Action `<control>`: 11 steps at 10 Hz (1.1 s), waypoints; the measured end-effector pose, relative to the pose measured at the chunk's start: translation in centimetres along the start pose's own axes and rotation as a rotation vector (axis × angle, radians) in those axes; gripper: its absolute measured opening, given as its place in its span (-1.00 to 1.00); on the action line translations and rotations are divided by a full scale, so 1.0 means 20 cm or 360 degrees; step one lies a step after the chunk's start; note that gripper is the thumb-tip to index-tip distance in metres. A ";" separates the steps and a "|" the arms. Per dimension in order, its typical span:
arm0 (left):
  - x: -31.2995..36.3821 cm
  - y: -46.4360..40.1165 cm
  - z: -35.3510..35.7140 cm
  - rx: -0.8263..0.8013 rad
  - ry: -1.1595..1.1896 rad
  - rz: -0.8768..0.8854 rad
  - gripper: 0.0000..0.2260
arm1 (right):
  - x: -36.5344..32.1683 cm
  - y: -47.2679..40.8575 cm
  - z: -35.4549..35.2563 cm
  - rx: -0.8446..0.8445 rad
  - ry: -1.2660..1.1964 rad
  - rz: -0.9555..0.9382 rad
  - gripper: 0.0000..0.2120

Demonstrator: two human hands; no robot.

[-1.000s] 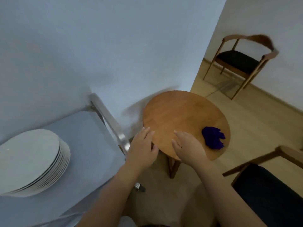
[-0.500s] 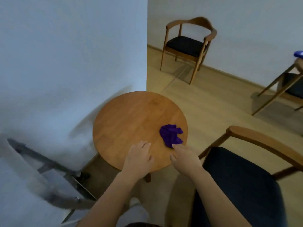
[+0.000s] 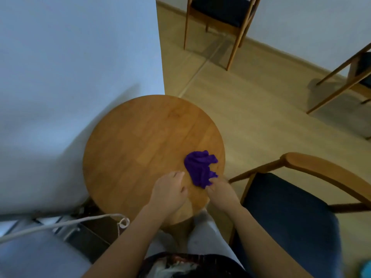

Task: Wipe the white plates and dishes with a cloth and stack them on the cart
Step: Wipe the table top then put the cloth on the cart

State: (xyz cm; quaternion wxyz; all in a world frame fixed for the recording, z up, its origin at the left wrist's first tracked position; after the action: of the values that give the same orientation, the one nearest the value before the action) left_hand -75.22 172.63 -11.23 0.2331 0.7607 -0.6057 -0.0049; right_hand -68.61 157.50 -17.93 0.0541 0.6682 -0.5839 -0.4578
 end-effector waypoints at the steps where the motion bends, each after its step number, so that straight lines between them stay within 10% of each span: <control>1: 0.02 -0.16 0.05 -0.0051 0.0018 -0.0088 -0.60 | 0.04 -0.17 -0.05 -0.0031 -0.0213 0.0036 -0.65; 3: 0.08 -0.36 0.17 -0.0187 0.0248 -0.0347 -0.57 | 0.17 -0.50 -0.14 -0.0008 -0.0530 0.0210 -0.93; 8: -0.04 -0.42 0.36 -0.0291 0.0538 -0.0859 -0.55 | 0.27 -0.85 0.03 -0.0287 -0.0139 0.0401 -0.80; 11: -0.12 -0.21 0.23 0.0020 0.0794 -0.1021 -0.53 | -0.29 -0.65 -0.06 -0.0513 -0.0639 -0.0328 -0.85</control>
State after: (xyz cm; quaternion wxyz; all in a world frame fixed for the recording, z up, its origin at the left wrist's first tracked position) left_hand -73.38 173.94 -17.55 0.3550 0.8903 -0.2625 0.1110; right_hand -57.80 165.79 -21.92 -0.0040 0.6026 -0.4315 -0.6713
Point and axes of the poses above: each hand's wrist, its own y-axis away from the middle knuckle, its own z-axis out of the palm, x = y × z, the point moved 7 cm from there along -y, towards the middle knuckle, and after that the axes turned 13 degrees about -y, right-handed, at the moved point
